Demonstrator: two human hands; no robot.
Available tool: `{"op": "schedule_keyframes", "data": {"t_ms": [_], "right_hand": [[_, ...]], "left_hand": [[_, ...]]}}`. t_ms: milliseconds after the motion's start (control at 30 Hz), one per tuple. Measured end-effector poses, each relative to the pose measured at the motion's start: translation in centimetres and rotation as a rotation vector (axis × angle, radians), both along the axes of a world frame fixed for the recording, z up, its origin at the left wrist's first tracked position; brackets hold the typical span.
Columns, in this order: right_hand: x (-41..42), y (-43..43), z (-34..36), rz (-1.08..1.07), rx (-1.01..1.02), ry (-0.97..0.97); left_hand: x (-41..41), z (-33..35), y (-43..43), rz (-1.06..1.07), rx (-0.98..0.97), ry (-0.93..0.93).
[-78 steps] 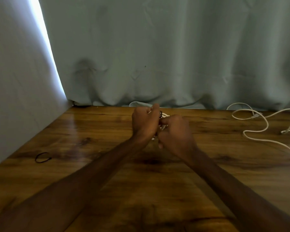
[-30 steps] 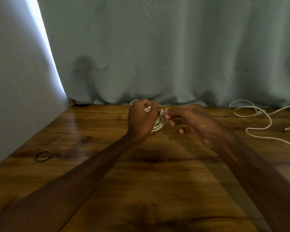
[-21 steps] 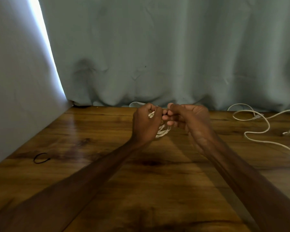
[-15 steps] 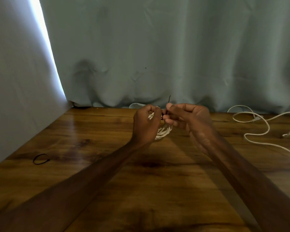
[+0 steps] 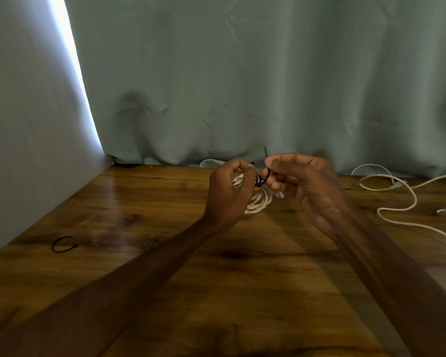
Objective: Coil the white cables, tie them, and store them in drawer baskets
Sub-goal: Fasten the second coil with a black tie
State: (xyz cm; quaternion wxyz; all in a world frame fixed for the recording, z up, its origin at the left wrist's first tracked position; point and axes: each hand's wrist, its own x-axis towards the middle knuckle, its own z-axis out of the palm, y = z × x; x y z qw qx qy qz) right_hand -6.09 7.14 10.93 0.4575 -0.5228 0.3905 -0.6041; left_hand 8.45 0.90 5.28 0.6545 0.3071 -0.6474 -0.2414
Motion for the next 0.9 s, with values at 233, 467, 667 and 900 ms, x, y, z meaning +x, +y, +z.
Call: {"op": "schedule_keyframes", "data": {"t_ms": [233, 467, 667, 900], "right_hand": [[0.4, 1.0, 0.9, -0.035, -0.08, 0.068], [0.6, 0.8, 0.8, -0.057, -0.027, 0.061], [0.6, 0.3, 0.2, -0.054, 0.121, 0.162], [0.6, 0.1, 0.1, 0.034, 0.3, 0.095]], "left_hand": [[-0.3, -0.3, 0.4, 0.018, -0.083, -0.037], [-0.2, -0.3, 0.1, 0.01, -0.077, -0.027], [0.1, -1.0, -0.1, 0.015, -0.078, -0.049], [0.2, -1.1, -0.4, 0.041, -0.072, -0.054]]}}
